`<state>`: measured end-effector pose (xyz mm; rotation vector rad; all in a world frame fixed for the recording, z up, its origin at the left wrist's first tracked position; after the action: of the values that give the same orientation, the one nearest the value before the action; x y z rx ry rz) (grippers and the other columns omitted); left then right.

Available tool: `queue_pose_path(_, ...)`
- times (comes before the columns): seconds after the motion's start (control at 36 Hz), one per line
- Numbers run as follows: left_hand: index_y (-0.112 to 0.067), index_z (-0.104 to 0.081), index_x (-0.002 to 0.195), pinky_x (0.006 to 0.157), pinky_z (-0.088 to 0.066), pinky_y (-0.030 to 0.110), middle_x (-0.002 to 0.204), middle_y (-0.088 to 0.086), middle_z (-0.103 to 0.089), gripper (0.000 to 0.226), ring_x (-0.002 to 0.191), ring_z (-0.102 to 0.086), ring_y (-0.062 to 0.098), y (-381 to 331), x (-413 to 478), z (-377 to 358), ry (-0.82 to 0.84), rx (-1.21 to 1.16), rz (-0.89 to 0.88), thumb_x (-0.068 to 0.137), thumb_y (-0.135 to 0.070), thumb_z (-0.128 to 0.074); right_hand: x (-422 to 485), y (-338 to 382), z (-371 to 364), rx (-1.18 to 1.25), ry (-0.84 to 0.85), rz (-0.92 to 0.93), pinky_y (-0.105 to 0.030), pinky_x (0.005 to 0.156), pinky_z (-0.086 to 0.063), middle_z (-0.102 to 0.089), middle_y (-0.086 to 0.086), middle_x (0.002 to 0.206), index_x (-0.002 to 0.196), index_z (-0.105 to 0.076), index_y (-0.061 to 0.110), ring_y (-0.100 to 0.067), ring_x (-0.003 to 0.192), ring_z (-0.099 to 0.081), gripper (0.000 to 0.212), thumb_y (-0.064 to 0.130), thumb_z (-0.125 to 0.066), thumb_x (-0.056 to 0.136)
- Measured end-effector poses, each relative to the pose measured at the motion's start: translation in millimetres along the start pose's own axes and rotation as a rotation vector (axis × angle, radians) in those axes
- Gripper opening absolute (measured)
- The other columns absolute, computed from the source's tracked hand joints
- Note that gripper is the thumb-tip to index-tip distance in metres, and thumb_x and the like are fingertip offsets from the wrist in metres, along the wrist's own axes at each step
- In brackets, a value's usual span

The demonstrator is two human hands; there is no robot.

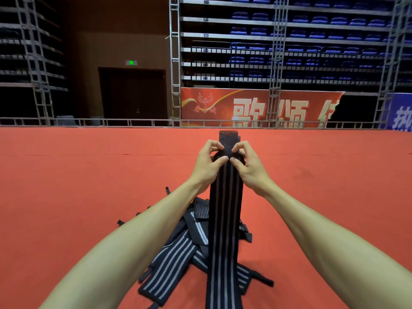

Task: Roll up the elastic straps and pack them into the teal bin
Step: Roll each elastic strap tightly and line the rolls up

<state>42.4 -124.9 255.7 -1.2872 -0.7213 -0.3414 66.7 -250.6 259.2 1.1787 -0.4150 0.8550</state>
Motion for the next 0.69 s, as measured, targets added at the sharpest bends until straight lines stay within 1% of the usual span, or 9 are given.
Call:
queue_pose_path(0.14, -0.018, -0.038, 0.107, 0.089, -0.040, 0.027, 0.108, -0.005, -0.044, 0.026, 0.099, -0.044, 0.013, 11, -1, -11, 0.093, 0.032, 0.062, 0.096, 0.004, -0.047, -1, -3, -8, 0.005, 0.053, -0.020, -0.017, 0.072, -0.037, -0.046, 0.006, 0.091, 0.102, -0.043, 0.016, 0.003, 0.074, -0.043, 0.021, -0.004, -0.049, 0.097)
queue_pose_path(0.19, -0.025, -0.036, 0.107, 0.096, -0.041, 0.035, 0.112, -0.002, -0.042, 0.029, 0.105, -0.042, 0.017, 13, -1, -12, 0.111, 0.059, 0.072, 0.097, 0.000, -0.046, -1, -4, -9, -0.011, 0.057, -0.009, -0.017, 0.074, -0.038, -0.047, 0.007, 0.092, 0.102, -0.044, 0.016, 0.003, 0.076, -0.044, 0.021, -0.002, -0.052, 0.096)
queue_pose_path(0.25, -0.034, -0.035, 0.103, 0.098, -0.041, 0.040, 0.113, 0.000, -0.038, 0.034, 0.108, -0.040, 0.020, 13, -1, -12, 0.125, 0.079, 0.084, 0.095, -0.002, -0.046, -1, -3, -10, -0.031, 0.061, 0.011, -0.020, 0.077, -0.040, -0.050, 0.008, 0.092, 0.100, -0.047, 0.017, -0.001, 0.080, -0.047, 0.020, 0.000, -0.056, 0.095)
queue_pose_path(0.31, -0.031, -0.034, 0.104, 0.091, -0.040, 0.036, 0.106, -0.003, -0.037, 0.033, 0.104, -0.038, 0.019, 11, -1, -12, 0.148, 0.079, 0.097, 0.097, -0.001, -0.045, 0, -3, -11, -0.051, 0.068, 0.018, -0.024, 0.077, -0.040, -0.053, 0.008, 0.090, 0.098, -0.049, 0.019, -0.006, 0.079, -0.047, 0.019, 0.002, -0.056, 0.095)
queue_pose_path(0.36, -0.023, -0.032, 0.109, 0.082, -0.043, 0.032, 0.100, -0.003, -0.037, 0.028, 0.096, -0.041, 0.017, 10, 0, -13, 0.176, 0.065, 0.092, 0.099, 0.000, -0.043, 0, -4, -11, -0.060, 0.073, 0.020, -0.025, 0.075, -0.040, -0.051, 0.009, 0.088, 0.099, -0.048, 0.019, -0.006, 0.077, -0.046, 0.017, 0.003, -0.053, 0.097)
queue_pose_path(0.44, -0.021, -0.031, 0.110, 0.071, -0.046, 0.026, 0.097, 0.000, -0.040, 0.026, 0.085, -0.045, 0.016, 6, -1, -13, 0.197, 0.073, 0.072, 0.100, 0.000, -0.043, 0, -5, -14, -0.065, 0.089, 0.022, -0.019, 0.071, -0.038, -0.047, 0.008, 0.085, 0.100, -0.045, 0.015, 0.001, 0.072, -0.042, 0.014, 0.001, -0.046, 0.099)
queue_pose_path(0.53, -0.018, -0.029, 0.112, 0.065, -0.046, 0.019, 0.092, -0.002, -0.041, 0.027, 0.071, -0.047, 0.005, 3, -4, -13, 0.182, 0.066, 0.070, 0.100, 0.001, -0.044, 0, -8, -15, -0.046, 0.064, 0.013, -0.015, 0.067, -0.037, -0.045, 0.005, 0.084, 0.099, -0.045, 0.011, 0.004, 0.068, -0.041, 0.015, -0.004, -0.042, 0.099)
queue_pose_path(0.61, -0.019, -0.030, 0.116, 0.066, -0.053, 0.027, 0.098, 0.004, -0.048, 0.031, 0.070, -0.056, 0.009, 8, -10, -11, 0.169, 0.008, 0.092, 0.100, -0.004, -0.050, 2, -11, -8, -0.019, -0.003, 0.001, -0.012, 0.068, -0.038, -0.047, 0.006, 0.083, 0.097, -0.046, 0.009, 0.007, 0.067, -0.043, 0.017, -0.008, -0.043, 0.096)
queue_pose_path(0.69, -0.023, -0.028, 0.126, 0.078, -0.058, 0.039, 0.109, 0.013, -0.051, 0.049, 0.081, -0.062, 0.018, 23, -26, -15, 0.248, 0.068, 0.069, 0.095, -0.001, -0.059, 8, -12, 3, -0.045, -0.075, 0.017, -0.011, 0.071, -0.038, -0.048, 0.007, 0.085, 0.095, -0.048, 0.009, 0.007, 0.071, -0.044, 0.021, -0.011, -0.044, 0.093)
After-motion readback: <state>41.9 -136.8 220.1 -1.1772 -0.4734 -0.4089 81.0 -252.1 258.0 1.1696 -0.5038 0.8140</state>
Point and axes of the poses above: each hand's wrist, its own x-axis towards the middle knuckle, its own z-axis out of the back of the hand, y = z × x, the point moved 9 cm from there along x, towards the middle knuckle
